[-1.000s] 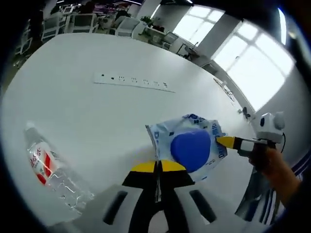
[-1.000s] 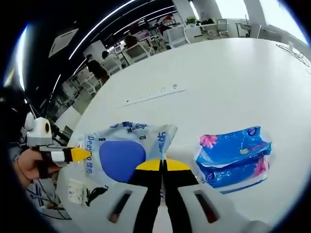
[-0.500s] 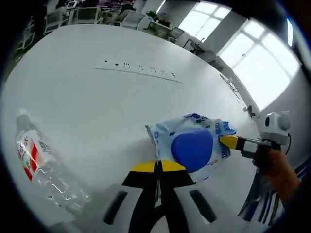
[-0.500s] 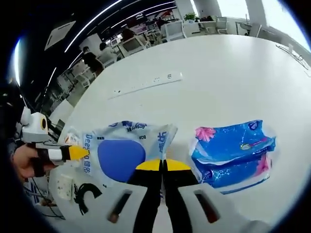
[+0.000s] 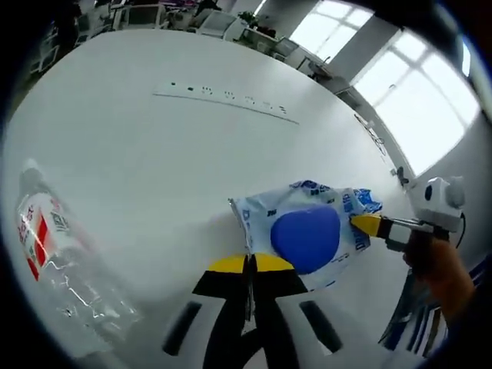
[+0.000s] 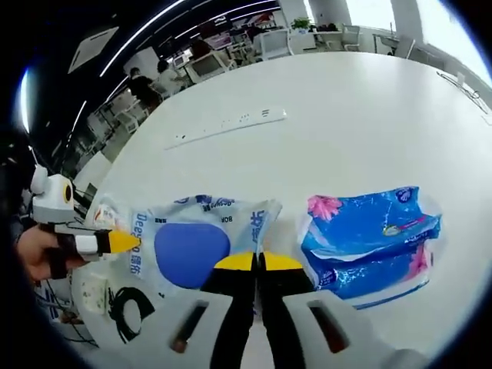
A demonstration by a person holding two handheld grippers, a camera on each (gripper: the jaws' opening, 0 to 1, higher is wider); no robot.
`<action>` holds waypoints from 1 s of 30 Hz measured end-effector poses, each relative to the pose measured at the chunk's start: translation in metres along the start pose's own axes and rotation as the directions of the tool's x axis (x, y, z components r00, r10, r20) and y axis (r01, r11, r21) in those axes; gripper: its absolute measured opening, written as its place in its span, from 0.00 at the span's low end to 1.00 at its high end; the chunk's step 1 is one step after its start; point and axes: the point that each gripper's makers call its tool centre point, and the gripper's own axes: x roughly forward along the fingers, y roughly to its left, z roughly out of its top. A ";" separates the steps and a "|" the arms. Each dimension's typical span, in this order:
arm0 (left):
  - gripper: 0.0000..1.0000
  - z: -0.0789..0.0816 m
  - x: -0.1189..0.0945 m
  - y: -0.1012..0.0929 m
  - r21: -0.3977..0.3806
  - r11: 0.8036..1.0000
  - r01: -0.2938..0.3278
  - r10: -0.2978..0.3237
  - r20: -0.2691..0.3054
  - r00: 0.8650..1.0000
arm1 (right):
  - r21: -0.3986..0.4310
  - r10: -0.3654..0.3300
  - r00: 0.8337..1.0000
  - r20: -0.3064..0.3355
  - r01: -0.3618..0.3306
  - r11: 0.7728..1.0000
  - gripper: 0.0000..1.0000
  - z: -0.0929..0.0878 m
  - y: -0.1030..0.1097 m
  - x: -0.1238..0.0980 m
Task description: Arrange the tabletop items into an orderly group along one side of the table until the central work area is clear of visible clutter.
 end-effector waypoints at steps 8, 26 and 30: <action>0.00 0.001 0.002 0.003 -0.013 1.000 0.003 -0.003 0.006 1.000 | -0.026 -0.001 1.000 0.001 0.001 1.000 0.04 0.001 0.001 0.002; 0.00 0.001 0.002 0.001 -0.016 1.000 0.012 -0.011 0.018 1.000 | -0.100 -0.014 1.000 0.008 0.015 0.995 0.15 0.008 0.003 -0.002; 0.00 0.000 0.002 0.001 -0.026 1.000 0.013 -0.013 0.020 1.000 | -0.114 -0.017 1.000 0.009 0.017 0.993 0.16 0.009 0.003 -0.002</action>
